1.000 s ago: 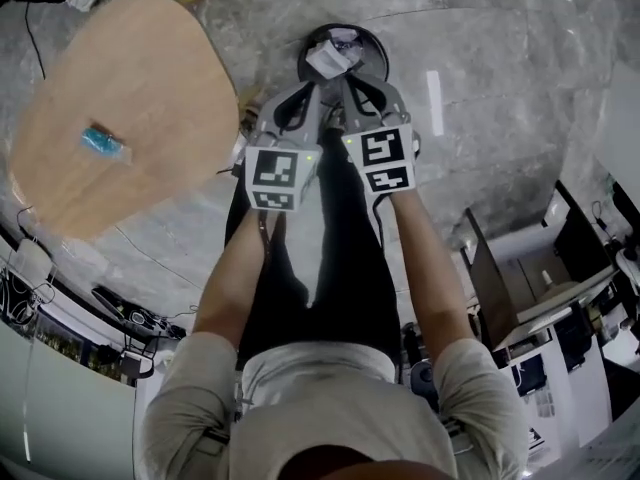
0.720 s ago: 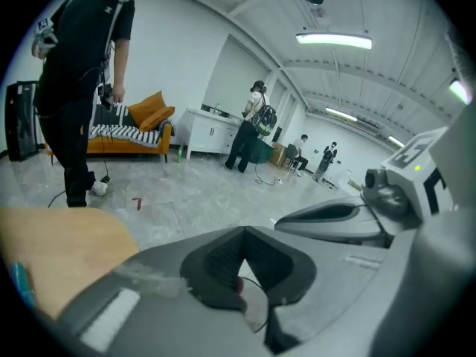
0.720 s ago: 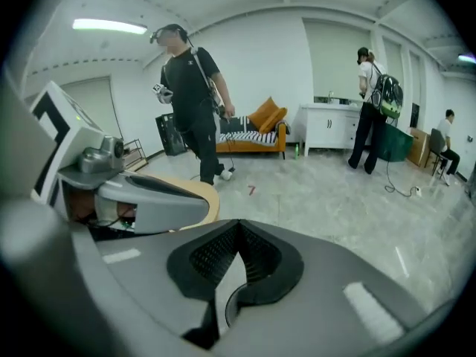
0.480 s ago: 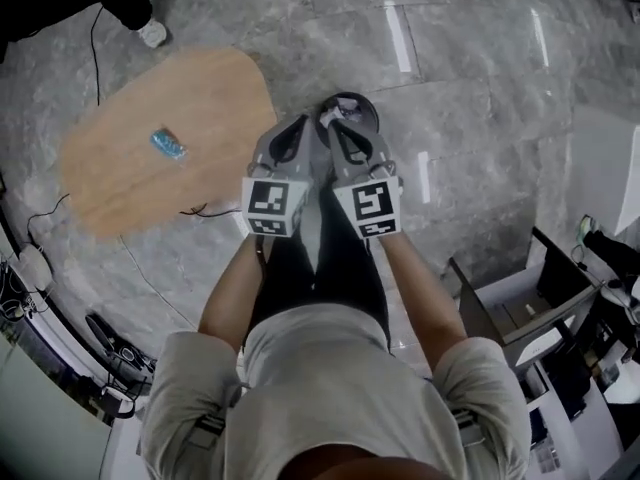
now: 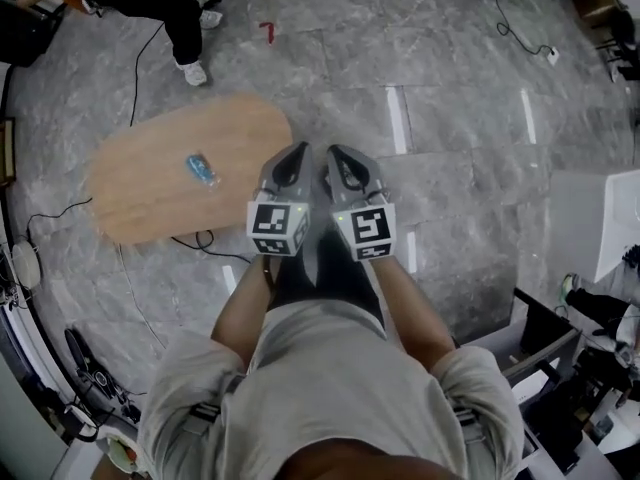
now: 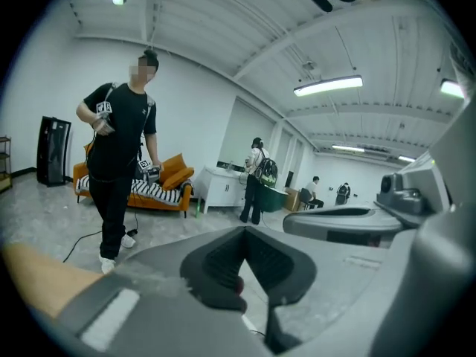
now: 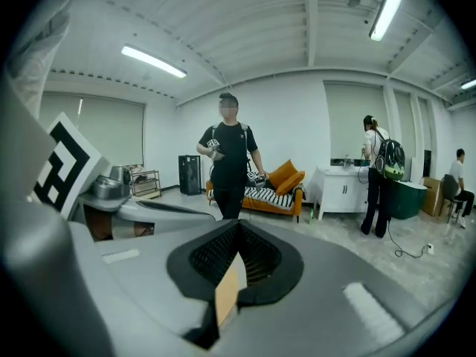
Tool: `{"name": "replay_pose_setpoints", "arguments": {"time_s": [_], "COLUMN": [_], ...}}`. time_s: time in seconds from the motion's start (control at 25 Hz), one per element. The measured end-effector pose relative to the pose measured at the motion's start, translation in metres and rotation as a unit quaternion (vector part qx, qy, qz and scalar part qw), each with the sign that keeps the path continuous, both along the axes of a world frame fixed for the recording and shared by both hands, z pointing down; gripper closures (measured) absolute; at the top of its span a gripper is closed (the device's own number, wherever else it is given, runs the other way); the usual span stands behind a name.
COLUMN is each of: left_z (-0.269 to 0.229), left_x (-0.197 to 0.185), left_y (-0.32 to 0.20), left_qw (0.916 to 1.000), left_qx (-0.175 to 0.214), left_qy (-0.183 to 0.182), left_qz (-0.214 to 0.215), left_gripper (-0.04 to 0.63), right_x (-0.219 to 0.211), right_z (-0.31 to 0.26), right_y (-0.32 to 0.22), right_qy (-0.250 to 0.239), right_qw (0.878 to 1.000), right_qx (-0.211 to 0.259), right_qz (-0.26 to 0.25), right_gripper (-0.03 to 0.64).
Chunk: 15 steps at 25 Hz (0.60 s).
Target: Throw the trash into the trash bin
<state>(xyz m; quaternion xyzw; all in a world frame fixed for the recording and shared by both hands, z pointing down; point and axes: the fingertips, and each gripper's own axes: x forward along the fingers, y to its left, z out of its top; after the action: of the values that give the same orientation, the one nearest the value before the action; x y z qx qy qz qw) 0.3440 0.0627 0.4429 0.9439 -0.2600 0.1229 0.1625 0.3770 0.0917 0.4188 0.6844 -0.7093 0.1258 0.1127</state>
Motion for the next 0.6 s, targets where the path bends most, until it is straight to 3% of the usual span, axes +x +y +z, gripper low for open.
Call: {"name": "replay_pose_setpoints", "arguments": {"time_s": [0.36, 0.6], "left_z": [-0.116, -0.144], "left_x": [-0.037, -0.048], "left_y": [-0.011, -0.016], "left_qw": [0.9933, 0.9885], "left_qx": [0.081, 0.11], "left_qy": [0.071, 0.089], "left_qz": [-0.043, -0.054], "left_gripper": [0.577, 0.577], "right_x": [-0.03, -0.049], "right_z": [-0.116, -0.145], "right_y": [-0.007, -0.019], "right_qy": [0.02, 0.03], "right_qw": [0.994, 0.989], "right_qx": [0.105, 0.14], "right_qz": [-0.02, -0.039], "right_gripper": [0.609, 0.609]}}
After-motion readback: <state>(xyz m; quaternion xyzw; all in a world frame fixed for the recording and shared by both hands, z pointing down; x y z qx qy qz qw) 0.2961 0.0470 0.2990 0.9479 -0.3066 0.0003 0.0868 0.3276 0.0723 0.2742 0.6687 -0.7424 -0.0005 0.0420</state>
